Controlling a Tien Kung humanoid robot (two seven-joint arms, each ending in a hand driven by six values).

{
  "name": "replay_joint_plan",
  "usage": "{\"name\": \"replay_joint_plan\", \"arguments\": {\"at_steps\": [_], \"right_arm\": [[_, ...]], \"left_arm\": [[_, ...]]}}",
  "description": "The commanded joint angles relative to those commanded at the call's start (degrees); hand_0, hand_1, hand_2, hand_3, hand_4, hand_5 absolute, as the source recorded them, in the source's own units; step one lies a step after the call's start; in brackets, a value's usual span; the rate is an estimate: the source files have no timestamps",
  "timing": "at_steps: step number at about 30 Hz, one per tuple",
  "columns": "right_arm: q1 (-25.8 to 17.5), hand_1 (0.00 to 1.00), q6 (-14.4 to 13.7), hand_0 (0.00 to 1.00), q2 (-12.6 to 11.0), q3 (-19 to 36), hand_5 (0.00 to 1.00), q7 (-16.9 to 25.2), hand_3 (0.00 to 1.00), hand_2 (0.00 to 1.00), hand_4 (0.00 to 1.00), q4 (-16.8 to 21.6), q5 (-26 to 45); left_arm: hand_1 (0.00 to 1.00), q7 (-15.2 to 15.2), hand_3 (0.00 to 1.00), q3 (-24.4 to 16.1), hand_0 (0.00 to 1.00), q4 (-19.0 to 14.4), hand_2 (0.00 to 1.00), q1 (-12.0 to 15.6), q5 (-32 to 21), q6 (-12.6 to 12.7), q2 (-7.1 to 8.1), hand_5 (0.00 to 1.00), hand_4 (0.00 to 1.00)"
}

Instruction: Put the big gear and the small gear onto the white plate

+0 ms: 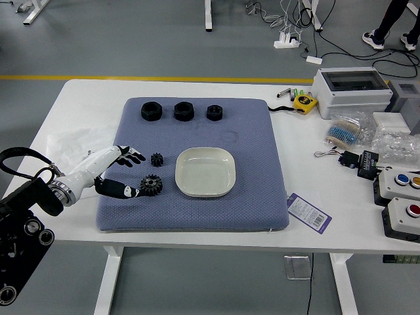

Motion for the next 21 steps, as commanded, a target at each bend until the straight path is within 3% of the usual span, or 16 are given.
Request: {"name": "replay_joint_plan", "arguments": {"at_steps": [6, 21], "right_arm": [[0.16, 0.656, -0.03, 0.68, -0.02, 0.05, 0.714, -0.08, 0.585, 0.737, 0.797, 0.04, -0.15], [0.5, 0.656, -0.05, 0.68, -0.12, 0.39, 0.715, -0.31, 0.586, 0.737, 0.798, 0.1, -0.91]], "left_arm": [[0.711, 0.1, 0.789, 3.83, 0.673, 2.62, 0.771, -3.11, 1.22, 0.53, 0.08, 0.167, 0.998], [0.693, -0.25, 0.786, 8.68, 0.662, 7.45, 0.755, -7.47, 1.45, 1.39, -0.45, 0.093, 0.979]]}}
